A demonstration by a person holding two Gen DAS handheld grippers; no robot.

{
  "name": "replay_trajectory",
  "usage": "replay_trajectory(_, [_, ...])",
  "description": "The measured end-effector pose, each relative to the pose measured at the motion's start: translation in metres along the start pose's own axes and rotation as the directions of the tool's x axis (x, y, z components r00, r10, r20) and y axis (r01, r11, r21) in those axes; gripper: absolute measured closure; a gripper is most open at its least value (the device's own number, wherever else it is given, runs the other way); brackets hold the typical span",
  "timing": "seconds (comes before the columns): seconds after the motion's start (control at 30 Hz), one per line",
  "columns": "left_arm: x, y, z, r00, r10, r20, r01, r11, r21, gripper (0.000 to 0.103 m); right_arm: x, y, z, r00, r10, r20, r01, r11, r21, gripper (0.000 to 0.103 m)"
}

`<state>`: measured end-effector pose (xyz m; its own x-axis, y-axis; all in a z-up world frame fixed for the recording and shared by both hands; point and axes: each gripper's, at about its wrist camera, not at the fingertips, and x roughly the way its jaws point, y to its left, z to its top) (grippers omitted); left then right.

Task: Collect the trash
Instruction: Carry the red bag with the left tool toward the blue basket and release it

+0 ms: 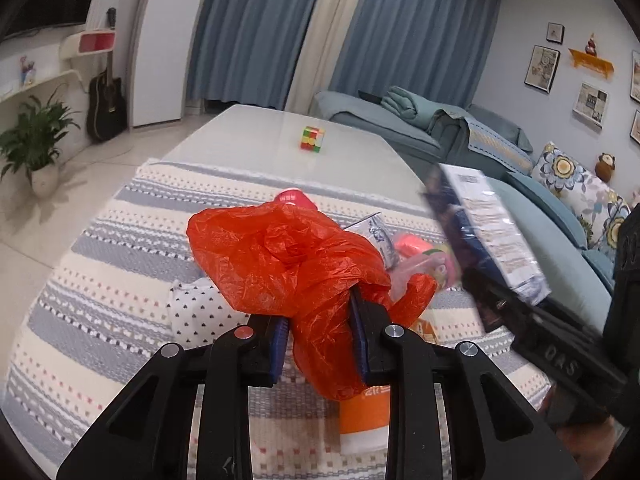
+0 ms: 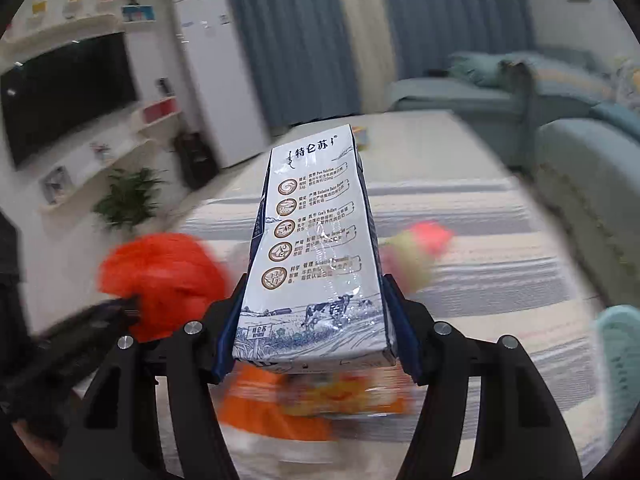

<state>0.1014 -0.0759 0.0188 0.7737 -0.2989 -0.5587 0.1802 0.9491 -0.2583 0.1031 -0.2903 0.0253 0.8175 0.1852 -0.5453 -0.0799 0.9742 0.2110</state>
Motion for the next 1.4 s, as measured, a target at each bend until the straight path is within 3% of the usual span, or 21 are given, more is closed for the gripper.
replay_trajectory(0.13, [0.002,-0.008,-0.001,1.000,0.009,-0.004,-0.009,1.000,0.022,0.078,-0.013,-0.033,0.005,0.993,-0.111,0.043,0.111,0.994,0.006,0.043])
replay_trajectory(0.33, [0.005,-0.032,0.002,1.000,-0.010,0.012,0.009,0.998,0.060,0.078,-0.028,-0.086,0.009,0.988,-0.147,0.052,0.141,0.984,0.112,0.043])
replay_trajectory(0.5, [0.005,-0.068,0.003,0.998,-0.047,0.034,0.043,0.992,0.115,0.078,-0.047,-0.095,0.009,0.953,-0.279,0.116,0.279,0.960,0.016,0.043])
replay_trajectory(0.63, [0.008,-0.102,-0.004,0.997,-0.066,0.038,0.058,0.978,0.200,0.078,-0.066,-0.112,0.002,0.936,-0.324,0.138,0.327,0.945,0.001,0.043])
replay_trajectory(0.8, [0.023,-0.141,-0.015,0.996,-0.090,-0.001,0.087,0.963,0.254,0.078,-0.086,-0.155,-0.009,0.917,-0.381,0.122,0.374,0.924,0.076,0.043])
replay_trajectory(1.07, [0.047,-0.213,-0.025,0.982,-0.190,-0.018,0.186,0.934,0.304,0.078,-0.121,-0.222,-0.031,0.870,-0.482,0.104,0.464,0.872,0.157,0.043])
replay_trajectory(1.17, [0.053,-0.238,-0.028,0.972,-0.235,-0.030,0.233,0.930,0.284,0.078,-0.127,-0.243,-0.040,0.863,-0.498,0.083,0.478,0.859,0.184,0.054])
replay_trajectory(1.33, [0.059,-0.276,-0.035,0.959,-0.278,-0.050,0.280,0.913,0.298,0.078,-0.134,-0.272,-0.049,0.849,-0.527,0.046,0.505,0.832,0.229,0.055])
replay_trajectory(1.4, [0.061,-0.287,-0.041,0.956,-0.285,-0.069,0.293,0.907,0.303,0.078,-0.133,-0.285,-0.051,0.857,-0.515,0.019,0.492,0.829,0.267,0.055])
